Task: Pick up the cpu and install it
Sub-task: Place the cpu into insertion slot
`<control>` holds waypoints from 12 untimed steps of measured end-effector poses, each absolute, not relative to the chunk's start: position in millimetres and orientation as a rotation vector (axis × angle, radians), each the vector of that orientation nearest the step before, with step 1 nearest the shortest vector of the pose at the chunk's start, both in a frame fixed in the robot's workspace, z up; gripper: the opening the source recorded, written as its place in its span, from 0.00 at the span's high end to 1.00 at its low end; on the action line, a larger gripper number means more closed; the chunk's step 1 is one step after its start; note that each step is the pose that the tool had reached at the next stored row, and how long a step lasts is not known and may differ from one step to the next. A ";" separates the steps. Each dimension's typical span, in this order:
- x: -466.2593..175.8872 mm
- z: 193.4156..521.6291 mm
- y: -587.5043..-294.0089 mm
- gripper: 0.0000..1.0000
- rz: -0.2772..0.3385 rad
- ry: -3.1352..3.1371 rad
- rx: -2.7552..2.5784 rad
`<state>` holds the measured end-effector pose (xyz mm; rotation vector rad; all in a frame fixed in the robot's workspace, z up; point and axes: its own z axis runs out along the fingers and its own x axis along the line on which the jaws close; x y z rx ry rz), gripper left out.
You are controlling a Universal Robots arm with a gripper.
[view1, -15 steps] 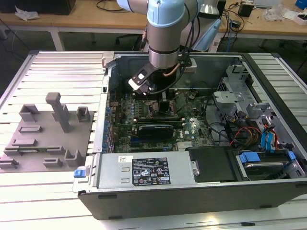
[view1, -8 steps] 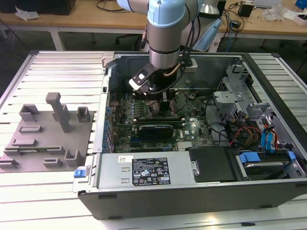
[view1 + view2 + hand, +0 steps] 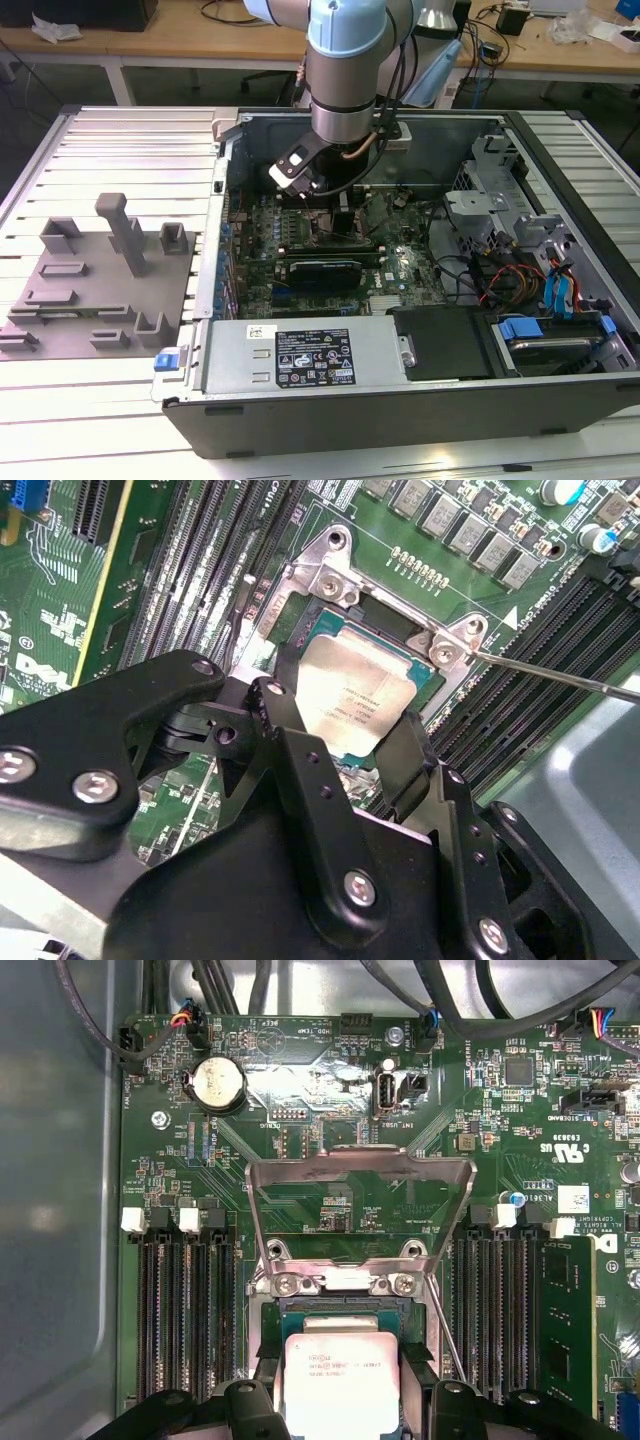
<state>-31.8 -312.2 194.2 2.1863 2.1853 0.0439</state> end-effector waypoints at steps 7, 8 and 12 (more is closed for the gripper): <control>-31.6 197.0 -312.1 0.45 0.045 2.186 2.186; -31.7 197.4 -312.2 0.45 0.044 2.186 2.186; -31.8 197.6 -313.0 0.45 0.044 2.185 2.186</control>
